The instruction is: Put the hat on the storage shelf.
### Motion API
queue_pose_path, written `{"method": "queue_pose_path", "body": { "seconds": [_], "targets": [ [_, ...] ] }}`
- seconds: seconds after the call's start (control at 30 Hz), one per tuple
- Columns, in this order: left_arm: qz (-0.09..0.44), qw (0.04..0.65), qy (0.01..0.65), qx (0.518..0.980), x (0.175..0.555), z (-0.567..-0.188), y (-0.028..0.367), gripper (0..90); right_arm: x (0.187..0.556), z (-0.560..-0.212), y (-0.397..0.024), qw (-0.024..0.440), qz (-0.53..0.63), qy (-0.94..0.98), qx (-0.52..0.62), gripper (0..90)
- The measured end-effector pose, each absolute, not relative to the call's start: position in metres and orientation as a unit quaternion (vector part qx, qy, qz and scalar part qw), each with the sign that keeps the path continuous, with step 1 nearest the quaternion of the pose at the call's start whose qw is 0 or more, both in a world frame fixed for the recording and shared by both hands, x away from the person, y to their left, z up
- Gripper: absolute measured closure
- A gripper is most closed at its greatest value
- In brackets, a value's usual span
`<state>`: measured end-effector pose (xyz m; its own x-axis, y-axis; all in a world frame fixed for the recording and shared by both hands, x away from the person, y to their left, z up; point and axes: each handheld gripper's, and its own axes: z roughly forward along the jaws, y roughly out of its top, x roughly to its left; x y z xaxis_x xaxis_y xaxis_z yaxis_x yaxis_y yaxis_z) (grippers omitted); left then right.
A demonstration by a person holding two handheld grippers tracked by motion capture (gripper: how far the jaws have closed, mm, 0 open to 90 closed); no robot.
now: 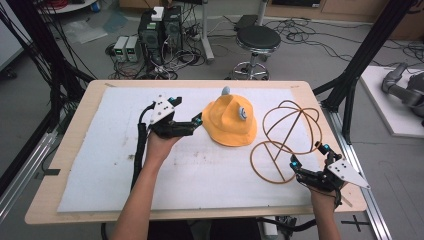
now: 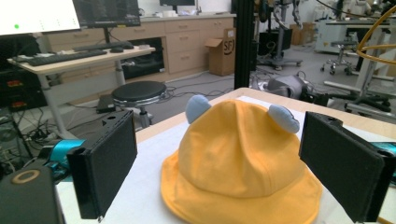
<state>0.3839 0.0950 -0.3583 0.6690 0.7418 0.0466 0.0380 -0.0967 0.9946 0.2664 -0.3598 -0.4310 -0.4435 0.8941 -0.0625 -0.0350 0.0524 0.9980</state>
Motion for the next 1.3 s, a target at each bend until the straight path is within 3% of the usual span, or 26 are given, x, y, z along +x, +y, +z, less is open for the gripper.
{"method": "queue_pose_path", "body": {
  "seconds": [0.6,1.07,1.3],
  "targets": [
    [0.252,0.579,0.276,0.725,0.428,-0.367,0.03,12.2,0.264,-0.432,-0.364,0.392,0.593,0.604,0.359,4.4],
    [0.218,0.572,0.307,0.729,0.45,-0.392,0.013,19.6,0.264,-0.432,-0.364,0.392,0.595,0.603,0.358,4.5],
    [0.204,0.553,0.325,0.74,0.46,-0.406,0.006,28.7,0.265,-0.433,-0.362,0.39,0.595,0.605,0.359,4.4]
  ]
}}
